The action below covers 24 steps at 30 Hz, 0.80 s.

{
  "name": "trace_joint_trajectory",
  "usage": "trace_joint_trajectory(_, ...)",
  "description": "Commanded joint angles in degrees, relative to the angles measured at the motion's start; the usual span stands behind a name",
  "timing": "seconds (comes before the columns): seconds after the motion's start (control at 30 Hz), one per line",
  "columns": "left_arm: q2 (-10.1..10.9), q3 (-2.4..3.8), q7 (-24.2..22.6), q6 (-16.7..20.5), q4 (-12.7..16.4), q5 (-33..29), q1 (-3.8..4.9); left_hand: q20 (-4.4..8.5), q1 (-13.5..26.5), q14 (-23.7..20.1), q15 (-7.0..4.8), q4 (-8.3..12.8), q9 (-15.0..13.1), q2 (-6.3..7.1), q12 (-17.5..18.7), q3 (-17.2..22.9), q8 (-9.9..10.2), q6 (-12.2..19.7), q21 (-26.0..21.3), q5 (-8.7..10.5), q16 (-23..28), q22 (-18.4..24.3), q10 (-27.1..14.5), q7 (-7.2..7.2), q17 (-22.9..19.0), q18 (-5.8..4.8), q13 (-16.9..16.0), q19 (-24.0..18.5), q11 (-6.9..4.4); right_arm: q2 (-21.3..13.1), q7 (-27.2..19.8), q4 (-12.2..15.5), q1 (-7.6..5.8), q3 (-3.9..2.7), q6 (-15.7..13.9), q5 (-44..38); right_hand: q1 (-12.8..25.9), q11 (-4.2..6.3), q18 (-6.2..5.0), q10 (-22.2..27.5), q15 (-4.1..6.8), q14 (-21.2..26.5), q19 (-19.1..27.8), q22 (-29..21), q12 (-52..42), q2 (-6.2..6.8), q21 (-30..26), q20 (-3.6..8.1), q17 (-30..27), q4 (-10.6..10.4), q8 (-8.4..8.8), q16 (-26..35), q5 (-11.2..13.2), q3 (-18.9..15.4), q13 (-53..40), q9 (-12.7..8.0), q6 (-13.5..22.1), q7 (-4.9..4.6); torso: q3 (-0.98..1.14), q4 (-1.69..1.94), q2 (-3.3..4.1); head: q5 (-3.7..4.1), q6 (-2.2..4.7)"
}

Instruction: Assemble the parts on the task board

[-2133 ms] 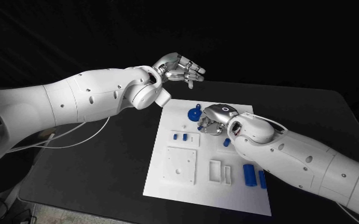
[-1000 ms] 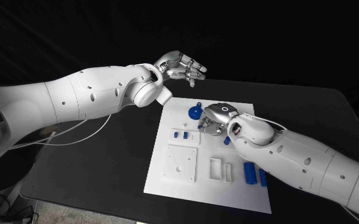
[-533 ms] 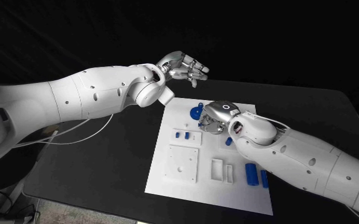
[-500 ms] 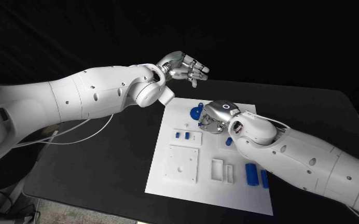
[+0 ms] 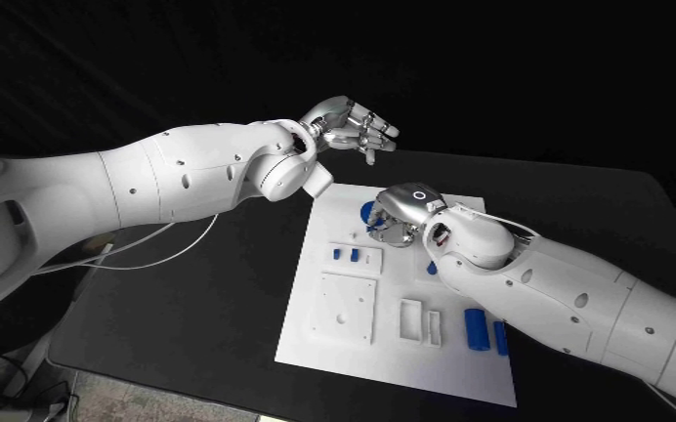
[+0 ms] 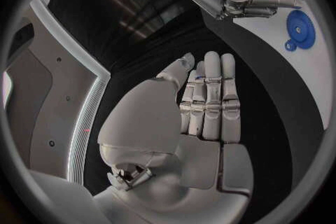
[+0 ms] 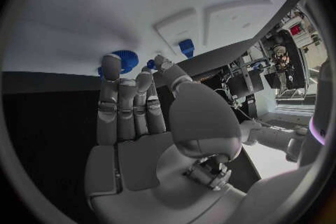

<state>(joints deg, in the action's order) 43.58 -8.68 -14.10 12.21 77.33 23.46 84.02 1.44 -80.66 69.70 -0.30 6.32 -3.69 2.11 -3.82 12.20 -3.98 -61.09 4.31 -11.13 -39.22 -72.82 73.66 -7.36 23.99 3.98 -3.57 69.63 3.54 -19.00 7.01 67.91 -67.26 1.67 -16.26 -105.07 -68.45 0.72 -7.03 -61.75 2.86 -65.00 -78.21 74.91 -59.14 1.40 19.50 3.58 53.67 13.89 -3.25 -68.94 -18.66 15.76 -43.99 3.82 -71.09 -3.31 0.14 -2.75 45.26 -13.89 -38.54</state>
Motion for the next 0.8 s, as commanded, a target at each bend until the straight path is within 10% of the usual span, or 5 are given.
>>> trace_joint_trajectory(0.03, -0.2, 0.03, -0.3, -0.1, 0.0, -0.6, 0.03, 0.04, 0.4, -0.3, -0.04, -0.1, 0.0, -0.15, 0.3, 0.2, 0.1, 0.4, -0.1, -0.28, -0.3, 0.0, -0.4, 0.04, 0.0, 0.82, 0.0, 0.3, -0.01, 0.5, 0.4, -0.5, -0.04, 0.05, 1.4, -0.7, 0.2, 0.1, 0.55, -0.3, 0.02, -0.4, -0.2, 1.0, 0.3, 0.57, 0.0, 0.33, 0.0, -0.4, -0.33, 0.3, -0.2, 0.0, -0.1, 0.0, -0.3, -0.01, 0.0, 0.08, 0.01, -0.11, -0.06)
trace_joint_trajectory(0.8, -0.8, 0.04, -0.9, 2.7, -0.1, -3.8, 0.05, 0.01, 0.5, -0.3, -0.03, -0.4, 0.0, -0.08, 0.3, 0.3, 0.0, 0.5, -0.3, -0.34, -0.2, 0.1, -0.3, 0.04, -0.2, 0.84, 0.0, 0.4, -0.02, 3.3, 0.3, -3.3, -0.04, 0.92, 2.3, -1.3, 0.1, 0.06, 0.55, -0.2, -0.01, -0.3, -0.2, 1.0, 0.4, 0.45, -0.3, 0.3, -0.2, -0.4, -0.34, 0.6, -0.4, 0.0, -0.1, 0.0, 0.0, -0.1, 0.04, 0.02, 0.02, -1.1, -0.4)
